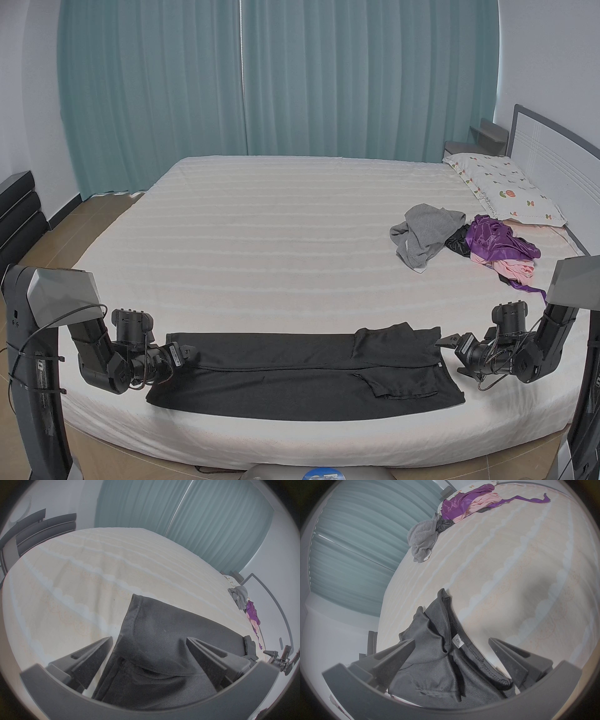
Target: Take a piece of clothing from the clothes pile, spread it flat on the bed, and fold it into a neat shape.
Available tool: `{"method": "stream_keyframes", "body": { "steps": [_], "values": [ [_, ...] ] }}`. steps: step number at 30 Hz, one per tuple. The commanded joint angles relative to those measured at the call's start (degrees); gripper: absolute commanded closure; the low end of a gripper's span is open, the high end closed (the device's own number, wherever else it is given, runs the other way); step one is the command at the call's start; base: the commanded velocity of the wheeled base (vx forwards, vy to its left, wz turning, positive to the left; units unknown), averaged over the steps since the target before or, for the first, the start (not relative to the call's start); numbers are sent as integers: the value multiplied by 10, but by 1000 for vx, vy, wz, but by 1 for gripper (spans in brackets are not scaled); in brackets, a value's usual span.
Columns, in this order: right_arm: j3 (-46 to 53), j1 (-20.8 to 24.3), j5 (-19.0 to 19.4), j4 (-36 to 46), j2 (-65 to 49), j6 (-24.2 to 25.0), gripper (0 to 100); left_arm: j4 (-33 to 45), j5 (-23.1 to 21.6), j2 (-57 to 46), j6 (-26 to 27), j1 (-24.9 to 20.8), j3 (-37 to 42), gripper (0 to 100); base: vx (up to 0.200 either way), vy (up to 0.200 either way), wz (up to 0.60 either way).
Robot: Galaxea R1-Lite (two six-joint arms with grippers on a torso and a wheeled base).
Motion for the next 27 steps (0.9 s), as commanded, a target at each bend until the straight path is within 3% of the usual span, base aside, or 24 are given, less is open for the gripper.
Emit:
{"method": "stream_keyframes", "body": {
  "steps": [1,10,11,27],
  "values": [
    [0,3,-1,0,2,0,0,1,2,8,3,0,2,0,0,0,0],
    [0,3,-2,0,2,-1,0,0,2,8,14,-4,11,0,0,0,0],
    [0,3,-2,0,2,-2,0,0,2,7,13,-4,12,100,0,0,0],
    [0,3,-2,0,2,-3,0,-11,5,-25,5,-3,30,100,0,0,0]
  ]
}}
